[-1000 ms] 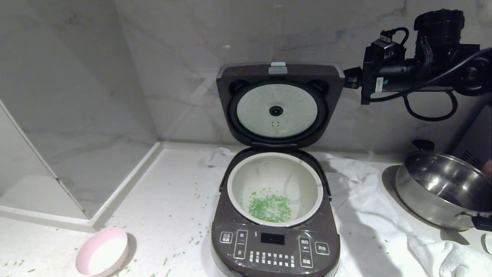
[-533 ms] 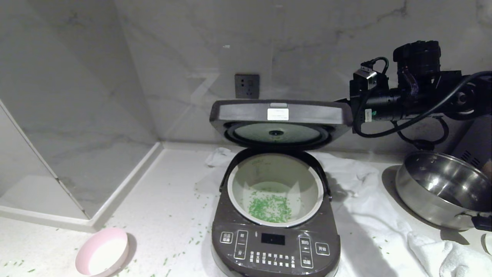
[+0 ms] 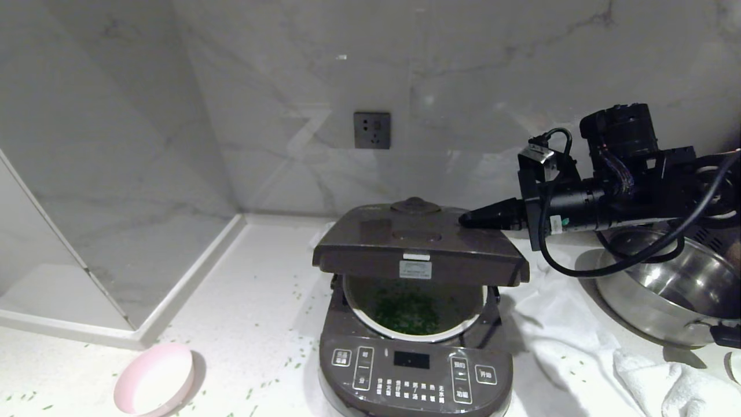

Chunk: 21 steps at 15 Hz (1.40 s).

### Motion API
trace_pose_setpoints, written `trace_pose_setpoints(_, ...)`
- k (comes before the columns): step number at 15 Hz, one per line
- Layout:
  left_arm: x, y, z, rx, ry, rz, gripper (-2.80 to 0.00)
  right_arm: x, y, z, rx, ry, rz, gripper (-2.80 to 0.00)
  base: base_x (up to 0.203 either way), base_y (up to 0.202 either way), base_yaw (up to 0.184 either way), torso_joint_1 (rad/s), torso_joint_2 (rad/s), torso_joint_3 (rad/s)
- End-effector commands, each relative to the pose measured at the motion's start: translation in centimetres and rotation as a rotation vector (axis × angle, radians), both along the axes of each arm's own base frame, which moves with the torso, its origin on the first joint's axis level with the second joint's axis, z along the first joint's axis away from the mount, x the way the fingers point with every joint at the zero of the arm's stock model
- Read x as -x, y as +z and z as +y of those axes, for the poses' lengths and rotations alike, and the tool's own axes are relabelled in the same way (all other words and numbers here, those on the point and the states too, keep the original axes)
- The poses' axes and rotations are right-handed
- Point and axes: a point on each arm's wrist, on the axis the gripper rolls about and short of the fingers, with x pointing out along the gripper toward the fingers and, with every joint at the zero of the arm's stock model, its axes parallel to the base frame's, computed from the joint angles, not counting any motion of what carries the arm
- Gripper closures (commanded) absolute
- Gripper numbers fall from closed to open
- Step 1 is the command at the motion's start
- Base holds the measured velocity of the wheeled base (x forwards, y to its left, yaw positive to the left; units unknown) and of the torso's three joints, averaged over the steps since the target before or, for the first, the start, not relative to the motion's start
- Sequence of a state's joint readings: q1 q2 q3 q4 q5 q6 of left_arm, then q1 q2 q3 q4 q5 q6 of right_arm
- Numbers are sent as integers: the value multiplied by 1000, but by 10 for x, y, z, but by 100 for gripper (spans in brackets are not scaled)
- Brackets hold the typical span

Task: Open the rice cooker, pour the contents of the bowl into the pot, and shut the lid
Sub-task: Close the rice cooker

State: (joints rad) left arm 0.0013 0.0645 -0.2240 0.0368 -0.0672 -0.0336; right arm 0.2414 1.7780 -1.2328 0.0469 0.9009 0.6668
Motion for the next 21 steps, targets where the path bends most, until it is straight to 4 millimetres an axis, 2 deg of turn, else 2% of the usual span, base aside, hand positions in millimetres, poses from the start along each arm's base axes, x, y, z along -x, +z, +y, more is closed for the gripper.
trace_pose_setpoints(1,-15,54,-2,47,-66,49,0,12,-5,1,0,11,5,0,0,0,0,0,0,0)
trace_pose_setpoints(3,-47,100,-3,102,-147,110,0,19,-14,4,6,23,23,0,0,0,0,0,0,0)
trace_pose_setpoints(5,-91,135,-6,138,-244,176,0,26,-19,8,13,41,37,0,0,0,0,0,0,0)
trace_pose_setpoints(7,-140,154,-19,153,-332,251,0,27,-23,9,19,43,54,0,0,0,0,0,0,0)
trace_pose_setpoints(8,-162,158,-33,148,-372,285,0,28,-25,9,21,40,60,0,0,0,0,0,0,0)
trace_pose_setpoints(10,-203,150,-76,116,-393,358,0,29,-30,8,42,18,72,0,0,0,0,0,0,0)
trace_pose_setpoints(12,-230,127,-129,74,-422,429,0,29,-35,8,51,11,89,0,0,0,0,0,0,0)
trace_pose_setpoints(14,-237,104,-175,60,-480,482,0,29,-39,8,64,3,103,0,0,0,0,0,0,0)
trace_pose_setpoints(15,-238,91,-191,54,-495,513,0,29,-42,9,80,-12,106,0,0,0,0,0,0,0)
trace_pose_setpoints(16,-234,80,-198,49,-502,544,0,28,-43,9,96,-30,105,0,0,0,0,0,0,0)
trace_pose_setpoints(21,-219,51,-196,4,-515,639,0,27,-47,13,106,-25,118,0,0,0,0,0,0,0)
